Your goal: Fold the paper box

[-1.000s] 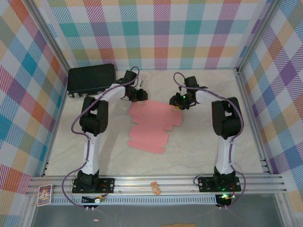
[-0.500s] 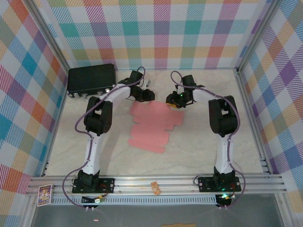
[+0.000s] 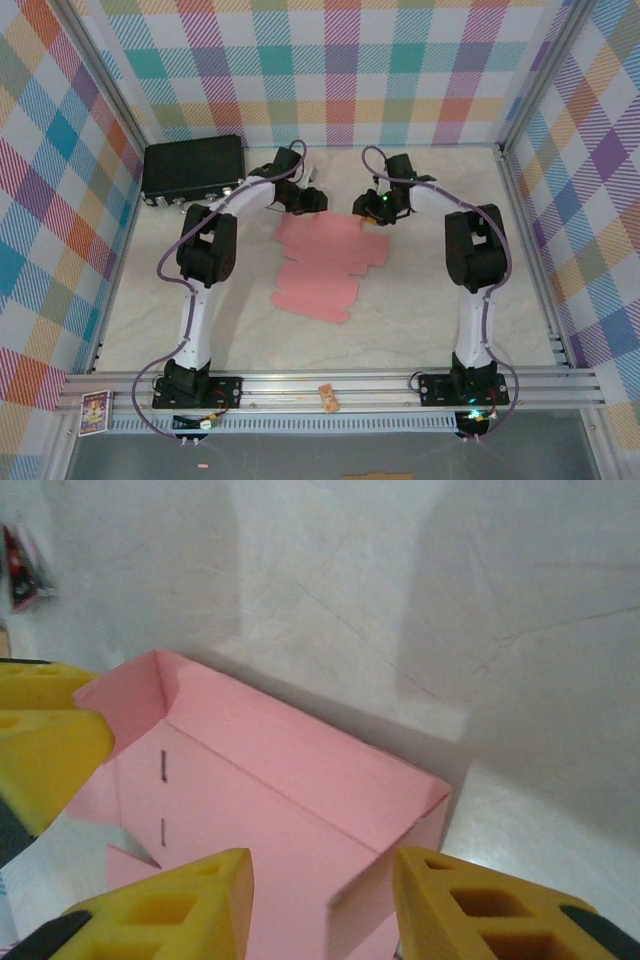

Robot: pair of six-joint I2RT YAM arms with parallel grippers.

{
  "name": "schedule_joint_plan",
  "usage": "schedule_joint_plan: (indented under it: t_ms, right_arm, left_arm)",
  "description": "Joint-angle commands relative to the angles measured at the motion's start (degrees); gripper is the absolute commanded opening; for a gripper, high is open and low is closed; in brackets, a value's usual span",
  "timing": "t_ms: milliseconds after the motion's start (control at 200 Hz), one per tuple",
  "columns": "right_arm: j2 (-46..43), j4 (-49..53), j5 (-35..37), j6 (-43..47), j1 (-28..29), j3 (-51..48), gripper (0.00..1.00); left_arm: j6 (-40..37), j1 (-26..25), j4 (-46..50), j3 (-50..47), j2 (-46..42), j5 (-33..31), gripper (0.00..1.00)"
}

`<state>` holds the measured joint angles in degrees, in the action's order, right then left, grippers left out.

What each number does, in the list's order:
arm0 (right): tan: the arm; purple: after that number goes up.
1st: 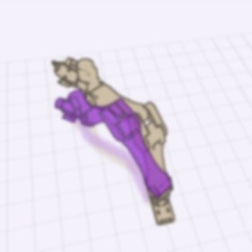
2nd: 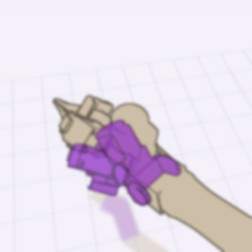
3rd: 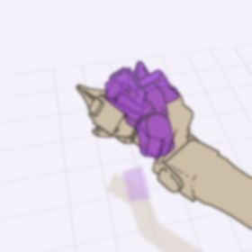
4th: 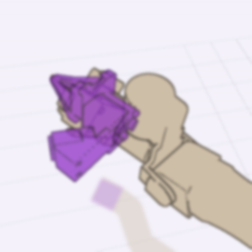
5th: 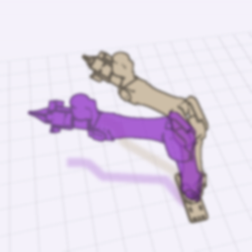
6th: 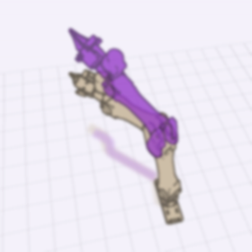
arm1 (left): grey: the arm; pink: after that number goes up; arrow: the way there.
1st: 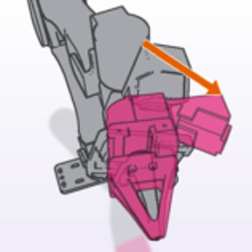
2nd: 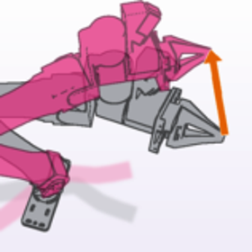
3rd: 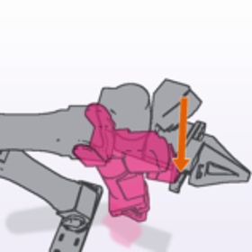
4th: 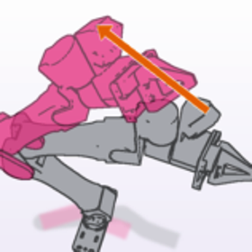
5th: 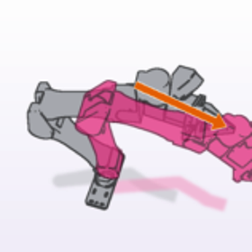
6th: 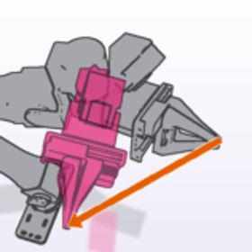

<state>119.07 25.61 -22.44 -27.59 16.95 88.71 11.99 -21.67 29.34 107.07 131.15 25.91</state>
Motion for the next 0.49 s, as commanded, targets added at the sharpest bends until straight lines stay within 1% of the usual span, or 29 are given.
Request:
schedule_joint_plan:
  t_ms: [0, 150, 280, 330, 405, 490]
  right_arm:
    - [-8.2, 3.3, 5.1, 2.5, 0.4, -2.0, 0.43]
    - [-15.8, 5.4, 8.8, 3.8, 0.3, -7.9, 0.44]
    - [-23.9, 5.4, 8.6, 2.7, 0.3, -16.4, 0.45]
    - [-26.4, 5.9, 8.2, 2.4, 0.4, -19.2, 0.46]
    - [-29.5, 6.6, 7.3, 1.3, 0.6, -23.4, 0.46]
    - [-32.8, 6.0, 8.0, -1.5, 1.8, -28.2, 0.46]
  left_arm:
    - [-1.2, -0.6, 1.2, -1.8, -9.3, -2.5, 0.43]
    - [-2.3, -0.6, 1.0, -8.4, -17.4, -7.6, 0.44]
    - [-3.2, -0.6, 1.7, -16.2, -24.3, -13.9, 0.45]
    - [-3.2, -0.7, 2.1, -19.3, -26.7, -16.0, 0.47]
    - [-3.0, -0.7, 2.5, -24.1, -30.0, -17.8, 0.48]
    - [-2.0, -0.7, 2.4, -29.5, -32.7, -19.1, 0.50]
